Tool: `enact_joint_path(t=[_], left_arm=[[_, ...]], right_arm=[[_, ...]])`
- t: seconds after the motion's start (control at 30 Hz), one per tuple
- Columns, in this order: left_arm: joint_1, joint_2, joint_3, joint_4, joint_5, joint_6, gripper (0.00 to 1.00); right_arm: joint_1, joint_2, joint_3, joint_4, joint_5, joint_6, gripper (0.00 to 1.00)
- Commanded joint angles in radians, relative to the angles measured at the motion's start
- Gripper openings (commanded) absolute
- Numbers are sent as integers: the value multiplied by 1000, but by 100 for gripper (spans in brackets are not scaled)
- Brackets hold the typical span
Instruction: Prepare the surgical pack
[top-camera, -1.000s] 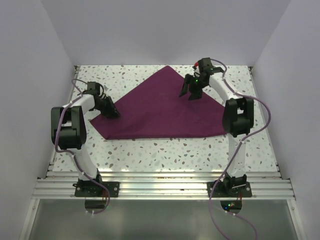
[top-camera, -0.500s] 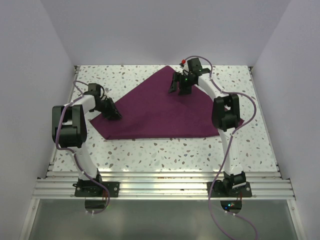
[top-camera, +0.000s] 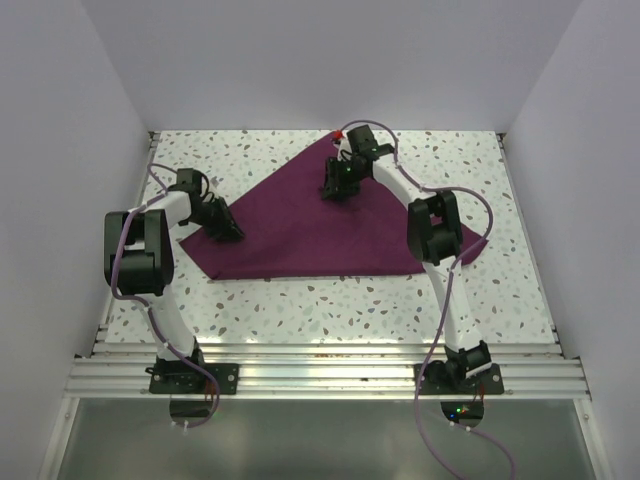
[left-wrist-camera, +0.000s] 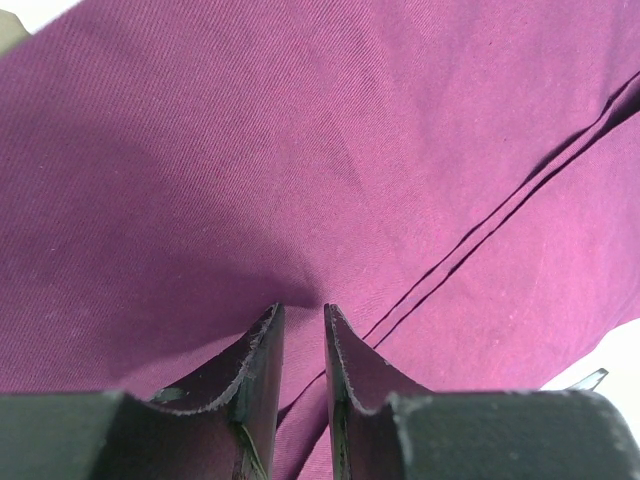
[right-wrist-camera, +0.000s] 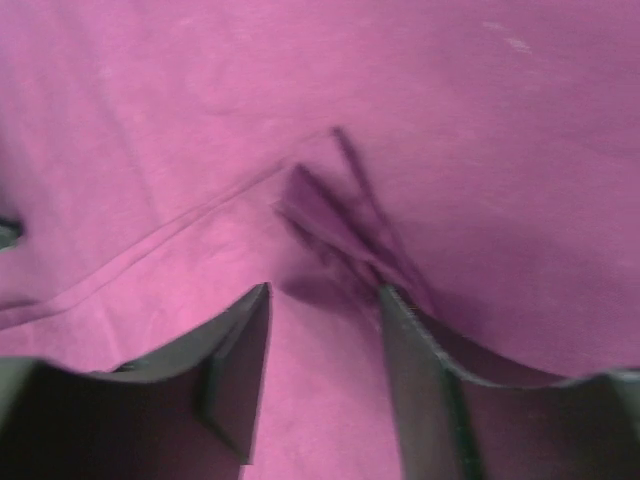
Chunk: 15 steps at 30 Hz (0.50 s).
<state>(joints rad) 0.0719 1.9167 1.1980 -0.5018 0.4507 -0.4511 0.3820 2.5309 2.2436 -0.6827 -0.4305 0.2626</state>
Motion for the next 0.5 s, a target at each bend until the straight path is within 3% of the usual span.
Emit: enact_joint_path(t=[0.0,0.17,0.47], left_arm=[[8,-8,-5,9,13,28,27],[9,-8,-12,8,5,32,27],[9,-7,-14,6,6,34,27]], right_arm=[[-5,9,42,-20,90,-19,49],[-5,-3,34,-63,286,4,31],[-35,-40,-13,-118,473,39,27]])
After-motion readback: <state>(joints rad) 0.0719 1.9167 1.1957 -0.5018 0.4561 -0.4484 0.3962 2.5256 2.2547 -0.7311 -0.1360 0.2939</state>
